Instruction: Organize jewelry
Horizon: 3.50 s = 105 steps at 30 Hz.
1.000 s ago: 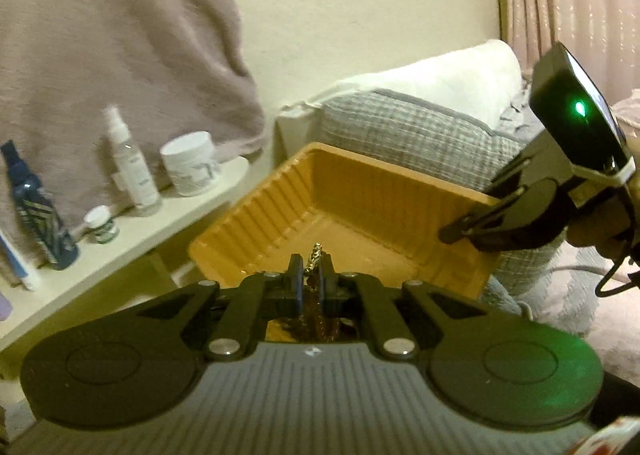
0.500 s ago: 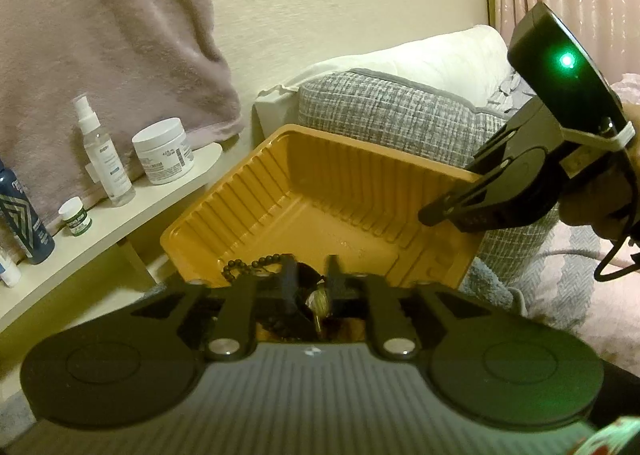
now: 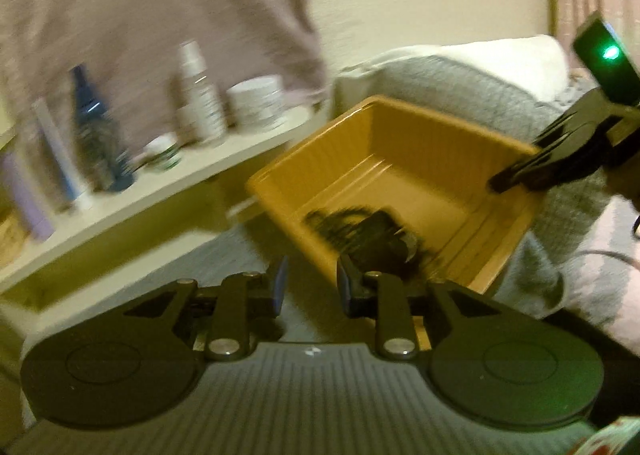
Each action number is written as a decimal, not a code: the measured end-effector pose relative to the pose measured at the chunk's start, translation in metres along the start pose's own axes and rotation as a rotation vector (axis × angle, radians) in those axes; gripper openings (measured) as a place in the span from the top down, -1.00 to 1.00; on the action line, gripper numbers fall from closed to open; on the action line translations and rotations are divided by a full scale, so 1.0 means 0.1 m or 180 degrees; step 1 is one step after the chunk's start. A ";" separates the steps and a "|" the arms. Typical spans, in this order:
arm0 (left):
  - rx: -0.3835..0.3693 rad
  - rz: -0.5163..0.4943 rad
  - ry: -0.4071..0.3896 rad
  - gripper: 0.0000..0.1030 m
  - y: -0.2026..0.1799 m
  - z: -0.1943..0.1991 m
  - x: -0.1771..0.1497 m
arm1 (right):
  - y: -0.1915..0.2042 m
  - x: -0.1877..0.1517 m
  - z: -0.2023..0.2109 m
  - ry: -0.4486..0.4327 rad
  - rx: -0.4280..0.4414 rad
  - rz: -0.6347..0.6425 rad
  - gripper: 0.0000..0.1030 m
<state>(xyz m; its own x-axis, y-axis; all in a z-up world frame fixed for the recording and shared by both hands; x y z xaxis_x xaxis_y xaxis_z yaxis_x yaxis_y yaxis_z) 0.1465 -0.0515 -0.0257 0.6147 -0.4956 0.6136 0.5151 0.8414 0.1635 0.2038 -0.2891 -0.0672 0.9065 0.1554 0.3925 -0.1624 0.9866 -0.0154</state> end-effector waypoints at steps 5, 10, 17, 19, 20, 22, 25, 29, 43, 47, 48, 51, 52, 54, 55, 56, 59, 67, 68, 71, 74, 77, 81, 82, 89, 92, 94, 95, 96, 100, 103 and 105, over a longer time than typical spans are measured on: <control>0.0354 0.0246 0.0130 0.52 0.32 0.07 -0.31 | 0.01 0.00 0.00 0.0002 -0.0003 0.0000 0.92; 0.0630 0.0520 0.0305 0.52 0.63 0.07 -0.62 | 0.00 0.00 -0.01 0.0009 -0.0004 -0.0001 0.92; 0.0717 0.0576 0.0446 0.52 0.77 -0.08 -0.84 | 0.00 0.00 -0.02 0.0017 -0.0011 0.0008 0.92; 0.0695 0.0552 0.0483 0.54 0.75 -0.14 -0.87 | 0.00 0.00 -0.01 0.0014 -0.0010 0.0008 0.92; 0.0680 0.0540 0.0493 0.55 0.73 -0.15 -0.88 | 0.00 0.00 -0.02 0.0014 -0.0010 0.0009 0.92; 0.0649 0.0539 0.0527 0.59 0.71 -0.21 -0.90 | 0.00 0.00 -0.02 0.0015 -0.0012 0.0010 0.92; 0.0635 0.0546 0.0565 0.65 0.69 -0.27 -0.92 | -0.01 0.00 -0.02 0.0019 -0.0013 0.0012 0.92; 0.0629 0.0582 0.0565 0.73 0.70 -0.32 -0.92 | -0.01 0.00 -0.03 0.0021 -0.0016 0.0011 0.92; 0.0650 0.0546 0.0565 0.79 0.70 -0.37 -0.91 | -0.01 0.00 -0.03 0.0021 -0.0015 0.0012 0.92; 0.0625 0.0560 0.0578 0.86 0.69 -0.37 -0.90 | -0.01 -0.01 -0.04 0.0021 -0.0012 0.0010 0.92; 0.0628 0.0563 0.0583 0.86 0.69 -0.37 -0.90 | -0.01 -0.01 -0.03 0.0020 -0.0013 0.0011 0.92; 0.0615 0.0579 0.0583 0.87 0.69 -0.35 -0.88 | -0.01 -0.01 -0.03 0.0020 -0.0012 0.0008 0.92; 0.0610 0.0583 0.0574 0.87 0.69 -0.34 -0.87 | -0.01 -0.01 -0.03 0.0019 -0.0011 0.0010 0.92; 0.0607 0.0582 0.0558 0.87 0.68 -0.32 -0.84 | -0.01 0.00 -0.03 0.0021 -0.0012 0.0009 0.92; 0.0597 0.0584 0.0545 0.87 0.68 -0.30 -0.82 | -0.01 0.00 -0.03 0.0020 -0.0011 0.0009 0.92; 0.0587 0.0588 0.0528 0.87 0.68 -0.29 -0.80 | -0.01 0.00 -0.03 0.0019 -0.0011 0.0010 0.92; 0.0535 0.0598 0.0476 0.87 0.67 -0.25 -0.71 | -0.01 0.00 -0.03 0.0019 -0.0012 0.0008 0.92; 0.0364 0.0544 0.0261 0.87 0.53 -0.14 -0.40 | -0.01 -0.01 -0.03 0.0019 -0.0009 0.0006 0.92; 0.0336 0.0527 0.0229 0.87 0.50 -0.13 -0.36 | -0.01 -0.01 -0.03 0.0019 -0.0007 0.0004 0.92; 0.0234 0.0483 0.0123 0.87 0.39 -0.10 -0.22 | -0.01 -0.01 -0.03 0.0018 -0.0006 0.0002 0.92; 0.0087 0.0426 0.0036 0.87 0.26 -0.08 -0.09 | -0.01 -0.01 -0.03 0.0018 -0.0001 -0.0005 0.92; -0.0064 0.0343 -0.0048 0.87 0.10 -0.06 0.03 | -0.01 -0.01 -0.03 0.0018 0.0005 -0.0015 0.92; -0.0235 0.0189 -0.0112 0.87 -0.14 -0.07 0.18 | -0.02 -0.01 -0.03 0.0018 0.0012 -0.0025 0.92; -0.0268 0.0145 -0.0120 0.87 -0.20 -0.08 0.21 | -0.02 -0.01 -0.03 0.0018 0.0013 -0.0027 0.92; -0.0386 0.0001 -0.0115 0.87 -0.40 -0.14 0.28 | -0.01 -0.01 -0.02 0.0009 0.0014 -0.0026 0.92; -0.0398 -0.0013 -0.0110 0.87 -0.42 -0.16 0.28 | -0.01 -0.01 -0.02 0.0010 0.0015 -0.0028 0.92; -0.0401 -0.0018 -0.0102 0.87 -0.43 -0.16 0.28 | -0.01 -0.01 -0.02 0.0009 0.0014 -0.0026 0.92; -0.0407 -0.0018 -0.0098 0.87 -0.43 -0.17 0.28 | -0.01 -0.01 -0.02 0.0009 0.0014 -0.0025 0.92; -0.0411 -0.0021 -0.0096 0.87 -0.43 -0.17 0.28 | -0.01 -0.01 -0.02 0.0009 0.0015 -0.0028 0.92; -0.0419 -0.0052 -0.0086 0.87 -0.47 -0.20 0.29 | -0.01 -0.01 -0.02 0.0008 0.0012 -0.0024 0.92; -0.0429 -0.0092 -0.0075 0.85 -0.51 -0.22 0.31 | -0.01 -0.01 -0.02 0.0008 0.0013 -0.0027 0.92; -0.0417 -0.0130 -0.0057 0.76 -0.54 -0.25 0.31 | -0.01 -0.01 -0.02 0.0007 0.0013 -0.0026 0.92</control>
<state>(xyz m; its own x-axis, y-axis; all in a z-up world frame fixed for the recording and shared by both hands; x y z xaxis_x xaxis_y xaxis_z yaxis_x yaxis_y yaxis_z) 0.1527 -0.1173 -0.0346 0.5815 -0.5240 0.6223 0.6138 0.7846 0.0870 0.2036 -0.2900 -0.0696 0.9087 0.1475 0.3904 -0.1567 0.9876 -0.0084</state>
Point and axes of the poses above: each gripper's, at about its wrist camera, not at the fingertips, and z roughly against the way its jaws point, y to its left, x to its top, the point moved 2 cm from there along -z, roughly the way its jaws point, and after that the axes turned 14 degrees about y, right-handed, at the moved point
